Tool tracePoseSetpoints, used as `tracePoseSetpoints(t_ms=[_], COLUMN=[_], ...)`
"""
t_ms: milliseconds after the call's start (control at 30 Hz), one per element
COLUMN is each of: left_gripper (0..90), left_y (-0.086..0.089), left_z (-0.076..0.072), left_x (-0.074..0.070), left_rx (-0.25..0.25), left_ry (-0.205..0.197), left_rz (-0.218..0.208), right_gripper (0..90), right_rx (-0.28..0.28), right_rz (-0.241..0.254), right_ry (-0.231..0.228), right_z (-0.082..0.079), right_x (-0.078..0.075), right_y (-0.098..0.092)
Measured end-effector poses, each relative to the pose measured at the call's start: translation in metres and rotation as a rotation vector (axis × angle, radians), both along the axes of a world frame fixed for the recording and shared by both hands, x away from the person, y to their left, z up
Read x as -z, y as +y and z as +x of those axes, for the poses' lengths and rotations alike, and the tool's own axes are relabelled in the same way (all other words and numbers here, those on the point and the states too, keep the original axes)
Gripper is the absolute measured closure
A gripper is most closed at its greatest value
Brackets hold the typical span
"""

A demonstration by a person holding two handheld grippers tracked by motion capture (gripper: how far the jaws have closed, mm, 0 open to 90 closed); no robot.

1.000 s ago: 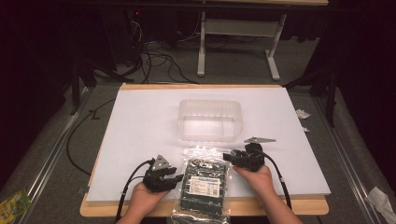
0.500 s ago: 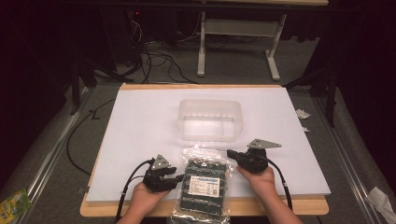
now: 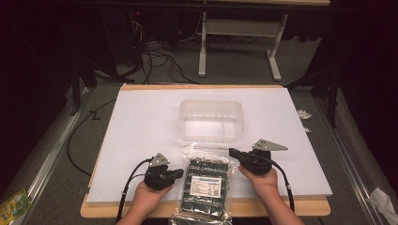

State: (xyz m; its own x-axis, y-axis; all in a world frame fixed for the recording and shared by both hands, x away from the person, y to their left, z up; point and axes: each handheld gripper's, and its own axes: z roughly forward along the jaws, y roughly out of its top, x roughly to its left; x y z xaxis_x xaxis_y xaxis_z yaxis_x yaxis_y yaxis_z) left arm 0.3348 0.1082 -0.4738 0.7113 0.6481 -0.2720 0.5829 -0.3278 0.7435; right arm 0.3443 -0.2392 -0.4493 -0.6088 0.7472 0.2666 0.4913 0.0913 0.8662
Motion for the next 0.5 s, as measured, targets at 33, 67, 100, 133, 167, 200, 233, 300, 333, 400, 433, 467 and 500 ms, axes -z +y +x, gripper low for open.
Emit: tracePoseSetpoints(t_ms=[33, 67, 100, 133, 167, 200, 233, 300, 333, 400, 433, 467, 500], left_gripper=[90.0, 90.0, 90.0, 90.0, 90.0, 90.0, 90.0, 90.0, 90.0, 90.0, 90.0, 90.0, 90.0], left_y=[-0.001, -0.002, -0.002, -0.002, -0.002, -0.002, -0.003, -0.005, -0.006, -0.008, -0.007, -0.007, -0.006], left_z=[-0.001, -0.003, -0.003, -0.004, -0.005, -0.005, -0.006, -0.006, -0.006, -0.007, -0.006, -0.006, -0.006], left_x=[-0.002, -0.004, -0.007, -0.009, -0.012, -0.015, -0.018, -0.024, -0.026, -0.032, -0.035, -0.038, -0.040], left_rx=[-0.005, -0.016, -0.015, -0.020, -0.027, -0.029, -0.033, -0.043, -0.044, -0.054, -0.048, -0.052, -0.057], left_ry=[-0.015, -0.033, -0.050, -0.065, -0.081, -0.097, -0.111, -0.136, -0.151, -0.164, -0.189, -0.200, -0.210], left_rz=[0.005, 0.001, 0.007, 0.001, -0.007, -0.012, -0.014, -0.025, -0.025, -0.039, -0.020, -0.021, -0.027], right_gripper=[90.0, 90.0, 90.0, 90.0, 90.0, 90.0, 90.0, 90.0, 90.0, 90.0, 90.0, 90.0, 90.0], right_rx=[0.004, 0.008, 0.011, 0.012, 0.014, 0.017, 0.019, 0.019, 0.021, 0.023, 0.024, 0.026, 0.028], right_rz=[0.004, 0.007, 0.013, 0.017, 0.022, 0.033, 0.042, 0.042, 0.048, 0.059, 0.063, 0.067, 0.067], right_ry=[-0.004, -0.009, -0.013, -0.021, -0.029, -0.038, -0.048, -0.075, -0.088, -0.108, -0.117, -0.125, -0.131], right_z=[0.000, -0.001, -0.001, -0.002, -0.002, -0.002, -0.003, -0.003, -0.003, -0.002, -0.001, 0.000, 0.001], right_x=[-0.001, -0.002, -0.004, -0.006, -0.009, -0.012, -0.016, -0.025, -0.029, -0.036, -0.039, -0.043, -0.046], right_y=[0.000, -0.001, -0.001, -0.002, -0.003, -0.004, -0.005, -0.006, -0.006, -0.007, -0.008, -0.007, -0.007])
